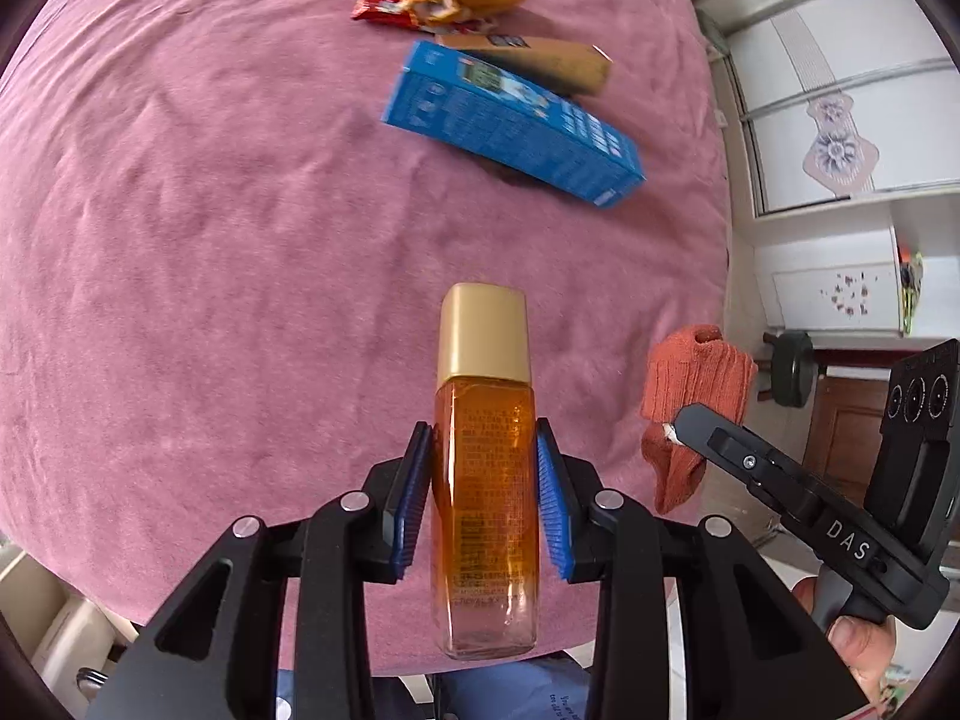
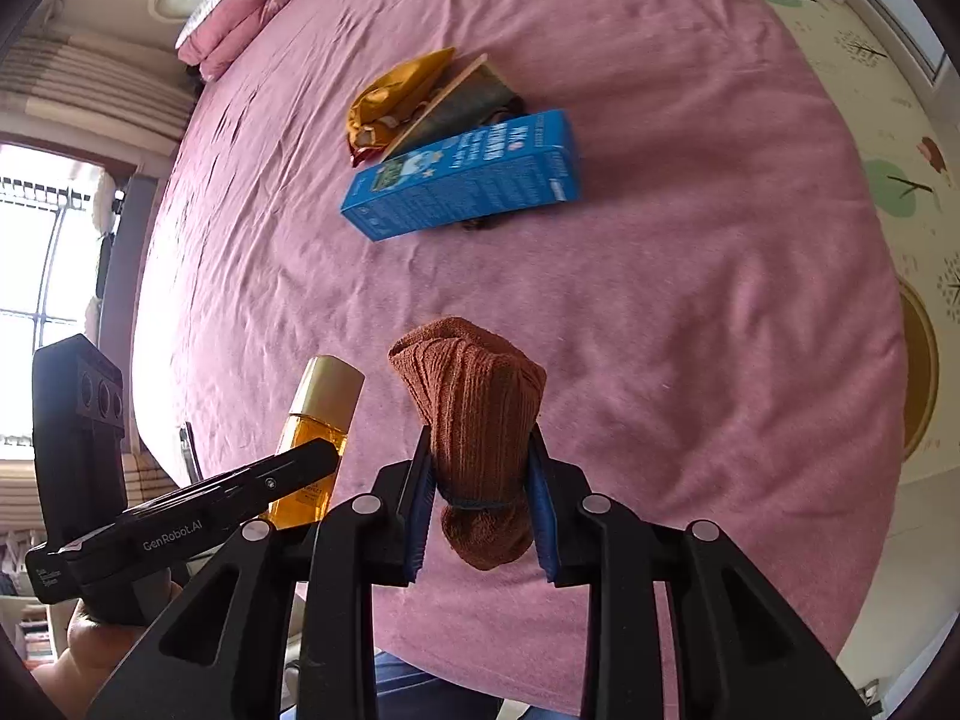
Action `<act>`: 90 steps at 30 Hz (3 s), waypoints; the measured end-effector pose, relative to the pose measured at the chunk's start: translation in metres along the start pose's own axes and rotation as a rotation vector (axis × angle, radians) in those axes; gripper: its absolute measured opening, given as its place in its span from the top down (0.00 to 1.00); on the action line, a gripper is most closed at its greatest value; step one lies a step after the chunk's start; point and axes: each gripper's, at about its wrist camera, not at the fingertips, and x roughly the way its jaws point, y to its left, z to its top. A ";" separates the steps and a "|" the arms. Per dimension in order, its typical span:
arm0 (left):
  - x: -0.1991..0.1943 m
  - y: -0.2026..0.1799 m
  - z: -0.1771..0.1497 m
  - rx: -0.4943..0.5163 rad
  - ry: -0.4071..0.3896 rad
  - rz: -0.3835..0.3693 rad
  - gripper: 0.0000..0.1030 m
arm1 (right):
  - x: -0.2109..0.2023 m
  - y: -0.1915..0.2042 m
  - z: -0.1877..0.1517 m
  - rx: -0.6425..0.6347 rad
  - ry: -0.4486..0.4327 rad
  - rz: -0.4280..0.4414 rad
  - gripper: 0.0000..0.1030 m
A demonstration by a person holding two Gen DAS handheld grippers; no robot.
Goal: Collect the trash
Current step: 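Lift the amber bottle with left tool while right tool lifts the sock, then carry bottle and sock over the yellow bin and open both tools, then move both open tools back to the orange bag and boxes on the bed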
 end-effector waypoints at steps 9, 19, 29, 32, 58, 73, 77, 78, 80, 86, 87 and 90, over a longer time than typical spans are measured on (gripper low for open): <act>0.036 -0.114 -0.023 0.211 0.062 -0.010 0.67 | -0.059 -0.091 -0.041 0.156 -0.107 -0.026 0.73; 0.076 -0.223 -0.041 0.383 0.131 -0.019 0.67 | -0.116 -0.194 -0.066 0.356 -0.236 -0.048 0.73; 0.118 -0.310 -0.035 0.543 0.181 0.001 0.67 | -0.144 -0.266 -0.066 0.458 -0.312 -0.083 0.73; 0.135 -0.333 -0.033 0.578 0.201 0.003 0.67 | -0.151 -0.286 -0.061 0.477 -0.332 -0.095 0.73; 0.192 -0.419 -0.008 0.749 0.220 0.014 0.20 | -0.177 -0.362 -0.045 0.610 -0.391 -0.144 0.52; 0.123 -0.323 0.028 0.586 0.119 0.036 0.21 | -0.156 -0.251 -0.001 0.394 -0.332 -0.089 0.52; 0.099 -0.278 0.040 0.515 0.088 0.048 0.21 | -0.141 -0.208 0.011 0.325 -0.305 -0.066 0.52; 0.092 -0.266 0.043 0.496 0.080 0.048 0.21 | -0.137 -0.196 0.014 0.304 -0.296 -0.061 0.52; 0.080 -0.245 0.047 0.464 0.064 0.051 0.21 | -0.127 -0.173 0.018 0.267 -0.279 -0.053 0.52; 0.047 -0.180 0.058 0.378 0.025 0.056 0.21 | -0.096 -0.107 0.026 0.178 -0.230 -0.028 0.52; 0.042 -0.170 0.060 0.366 0.021 0.056 0.21 | -0.091 -0.096 0.028 0.165 -0.223 -0.026 0.52; 0.030 -0.141 0.067 0.326 0.012 0.056 0.21 | -0.077 -0.064 0.033 0.132 -0.206 -0.019 0.52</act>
